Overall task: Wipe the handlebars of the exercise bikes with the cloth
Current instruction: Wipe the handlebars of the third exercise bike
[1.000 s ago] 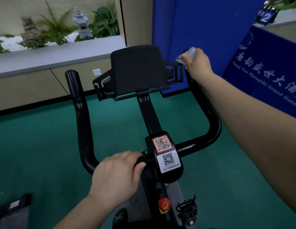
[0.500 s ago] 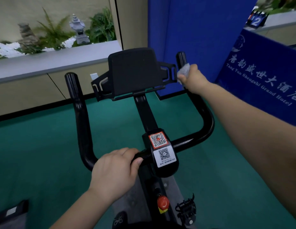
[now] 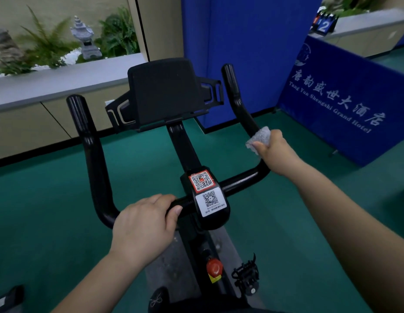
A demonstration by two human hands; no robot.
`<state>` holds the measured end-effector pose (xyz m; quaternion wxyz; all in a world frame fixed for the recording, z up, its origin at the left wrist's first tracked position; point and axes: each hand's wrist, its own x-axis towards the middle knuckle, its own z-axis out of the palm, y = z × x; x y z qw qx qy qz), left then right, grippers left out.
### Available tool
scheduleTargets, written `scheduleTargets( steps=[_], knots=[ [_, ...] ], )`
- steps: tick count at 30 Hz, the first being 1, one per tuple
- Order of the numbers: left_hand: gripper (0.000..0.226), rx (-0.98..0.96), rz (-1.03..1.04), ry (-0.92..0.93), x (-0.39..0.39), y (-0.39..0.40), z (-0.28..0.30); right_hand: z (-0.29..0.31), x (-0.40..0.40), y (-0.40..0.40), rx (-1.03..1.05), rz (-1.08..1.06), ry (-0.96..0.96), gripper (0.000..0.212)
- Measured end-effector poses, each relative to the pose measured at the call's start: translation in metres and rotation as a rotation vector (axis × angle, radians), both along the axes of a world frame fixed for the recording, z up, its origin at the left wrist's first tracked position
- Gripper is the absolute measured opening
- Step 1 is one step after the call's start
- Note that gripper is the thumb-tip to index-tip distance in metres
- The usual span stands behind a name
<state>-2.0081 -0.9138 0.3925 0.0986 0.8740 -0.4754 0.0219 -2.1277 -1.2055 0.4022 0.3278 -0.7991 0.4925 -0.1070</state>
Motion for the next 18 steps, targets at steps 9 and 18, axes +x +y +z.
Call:
scheduleTargets(
  steps=[9, 18],
  knots=[
    [0.041, 0.012, -0.002, -0.022, -0.003, 0.0, 0.0, -0.014, -0.024, 0.084, 0.263, -0.376, -0.447, 0.028],
    [0.039, 0.004, -0.006, -0.038, -0.005, 0.002, 0.0, -0.027, -0.031, 0.137, 0.356, -0.215, -0.394, 0.036]
  ],
)
